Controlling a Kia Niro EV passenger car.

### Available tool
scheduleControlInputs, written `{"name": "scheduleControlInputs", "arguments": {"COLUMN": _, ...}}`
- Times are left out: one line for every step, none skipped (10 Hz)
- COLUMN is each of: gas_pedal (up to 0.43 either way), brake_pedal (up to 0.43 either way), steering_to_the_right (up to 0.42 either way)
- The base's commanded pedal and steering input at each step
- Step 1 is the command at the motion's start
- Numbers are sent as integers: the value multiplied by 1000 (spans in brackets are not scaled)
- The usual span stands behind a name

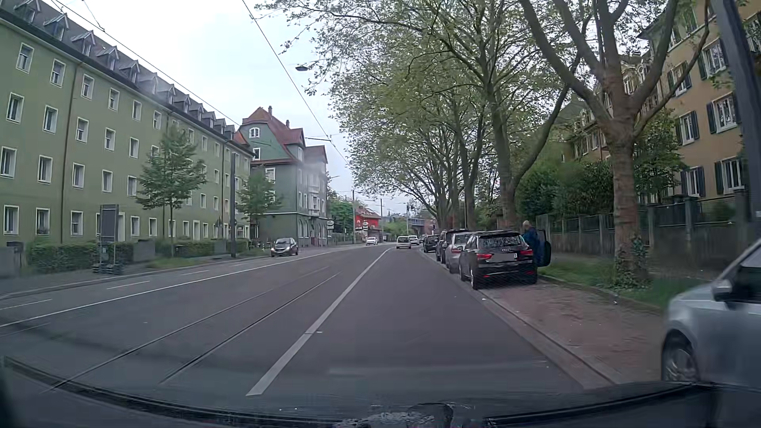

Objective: Follow the waypoints while adhering to traffic rules and regulations

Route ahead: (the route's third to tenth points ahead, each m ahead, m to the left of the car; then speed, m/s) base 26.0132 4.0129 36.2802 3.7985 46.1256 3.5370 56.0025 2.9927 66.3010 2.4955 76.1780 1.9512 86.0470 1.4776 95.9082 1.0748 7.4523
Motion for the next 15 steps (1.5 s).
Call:
{"name": "scheduleControlInputs", "arguments": {"gas_pedal": 79, "brake_pedal": 0, "steering_to_the_right": 0}}
{"name": "scheduleControlInputs", "arguments": {"gas_pedal": 79, "brake_pedal": 0, "steering_to_the_right": 1}}
{"name": "scheduleControlInputs", "arguments": {"gas_pedal": 79, "brake_pedal": 0, "steering_to_the_right": 0}}
{"name": "scheduleControlInputs", "arguments": {"gas_pedal": 79, "brake_pedal": 0, "steering_to_the_right": 0}}
{"name": "scheduleControlInputs", "arguments": {"gas_pedal": 79, "brake_pedal": 0, "steering_to_the_right": 1}}
{"name": "scheduleControlInputs", "arguments": {"gas_pedal": 79, "brake_pedal": 0, "steering_to_the_right": 0}}
{"name": "scheduleControlInputs", "arguments": {"gas_pedal": 79, "brake_pedal": 0, "steering_to_the_right": 1}}
{"name": "scheduleControlInputs", "arguments": {"gas_pedal": 79, "brake_pedal": 0, "steering_to_the_right": 0}}
{"name": "scheduleControlInputs", "arguments": {"gas_pedal": 79, "brake_pedal": 0, "steering_to_the_right": 0}}
{"name": "scheduleControlInputs", "arguments": {"gas_pedal": 79, "brake_pedal": 0, "steering_to_the_right": 1}}
{"name": "scheduleControlInputs", "arguments": {"gas_pedal": 79, "brake_pedal": 0, "steering_to_the_right": 1}}
{"name": "scheduleControlInputs", "arguments": {"gas_pedal": 79, "brake_pedal": 0, "steering_to_the_right": 0}}
{"name": "scheduleControlInputs", "arguments": {"gas_pedal": 79, "brake_pedal": 0, "steering_to_the_right": 0}}
{"name": "scheduleControlInputs", "arguments": {"gas_pedal": 79, "brake_pedal": 0, "steering_to_the_right": 0}}
{"name": "scheduleControlInputs", "arguments": {"gas_pedal": 79, "brake_pedal": 0, "steering_to_the_right": 0}}
